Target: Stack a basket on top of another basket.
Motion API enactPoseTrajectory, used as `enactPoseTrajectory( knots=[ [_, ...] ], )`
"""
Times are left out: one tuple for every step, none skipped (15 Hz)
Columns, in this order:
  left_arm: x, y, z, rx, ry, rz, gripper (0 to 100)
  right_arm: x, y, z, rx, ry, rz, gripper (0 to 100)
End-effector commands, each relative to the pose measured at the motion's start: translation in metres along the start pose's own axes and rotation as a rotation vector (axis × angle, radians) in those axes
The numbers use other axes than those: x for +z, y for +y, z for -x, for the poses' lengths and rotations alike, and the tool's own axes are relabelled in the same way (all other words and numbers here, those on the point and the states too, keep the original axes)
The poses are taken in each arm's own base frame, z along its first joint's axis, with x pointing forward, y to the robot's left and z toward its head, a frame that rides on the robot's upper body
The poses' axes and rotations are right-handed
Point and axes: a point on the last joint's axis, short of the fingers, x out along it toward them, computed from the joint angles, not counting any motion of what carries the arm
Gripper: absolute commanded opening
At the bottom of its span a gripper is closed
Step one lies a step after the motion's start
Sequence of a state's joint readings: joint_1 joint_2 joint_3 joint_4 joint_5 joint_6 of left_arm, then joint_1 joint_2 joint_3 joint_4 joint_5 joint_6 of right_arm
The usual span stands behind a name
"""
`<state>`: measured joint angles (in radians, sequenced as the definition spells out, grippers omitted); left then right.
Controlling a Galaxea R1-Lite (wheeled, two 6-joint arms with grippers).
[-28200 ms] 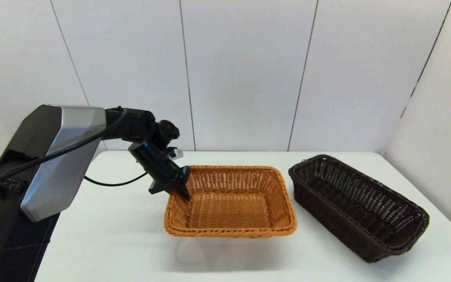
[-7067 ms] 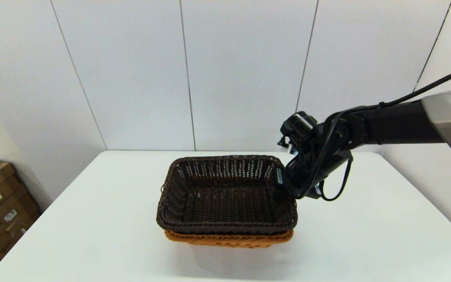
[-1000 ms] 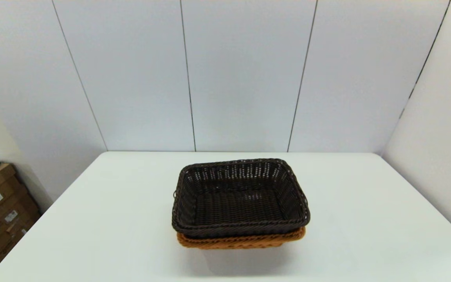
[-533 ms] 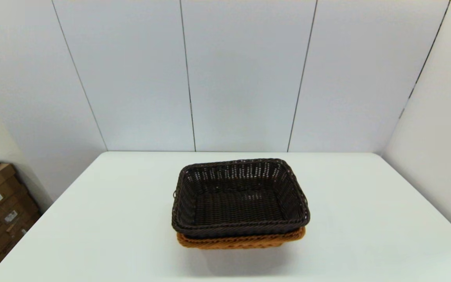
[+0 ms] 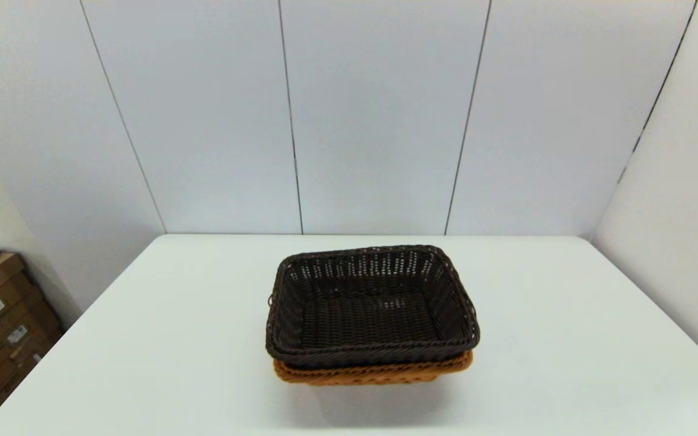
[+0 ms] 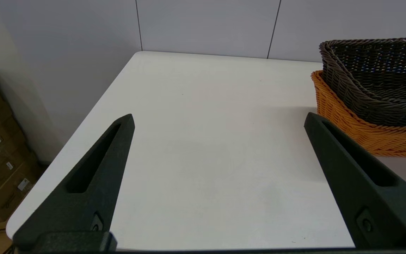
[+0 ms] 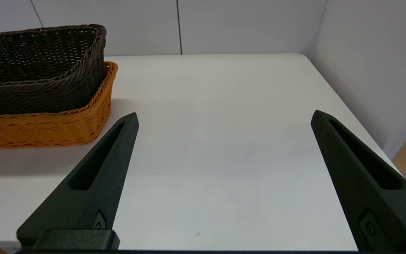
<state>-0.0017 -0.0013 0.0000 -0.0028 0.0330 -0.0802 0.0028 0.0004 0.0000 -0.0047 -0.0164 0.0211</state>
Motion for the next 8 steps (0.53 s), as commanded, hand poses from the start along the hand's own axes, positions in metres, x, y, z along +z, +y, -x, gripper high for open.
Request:
enactPoseTrajectory(
  knots=[
    [0.0001,0.0000,-0.0001,0.001,0.001,0.001,100,-0.0001,0.0000,0.0001,0.000,-0.002,0.001,100],
    [0.0001,0.0000,-0.0001,0.001,0.001,0.001,100,-0.0001,0.0000,0.0001,0.001,-0.002,0.001,100],
    [0.0001,0.0000,-0.0001,0.001,0.001,0.001,100,0.0001,0.0000,0.0001,0.001,-0.003,0.001,100],
    [0.0001,0.0000,-0.0001,0.001,0.001,0.001,100,-0.0001,0.0000,0.0001,0.000,-0.002,0.001,100],
    [0.0001,0.0000,-0.0001,0.001,0.001,0.001,100,0.0000,0.0000,0.0000,0.000,0.000,0.000,100],
    [0.0001,0.0000,-0.0001,0.001,0.001,0.001,100,0.0001,0.0000,0.0001,0.000,-0.003,0.000,100],
    [0.0001,0.0000,-0.0001,0.001,0.001,0.001,100,-0.0001,0.0000,0.0001,0.000,-0.002,-0.002,100],
    [0.0001,0.0000,-0.0001,0.001,0.001,0.001,100,0.0001,0.0000,0.0001,0.000,-0.003,0.000,100]
  ],
)
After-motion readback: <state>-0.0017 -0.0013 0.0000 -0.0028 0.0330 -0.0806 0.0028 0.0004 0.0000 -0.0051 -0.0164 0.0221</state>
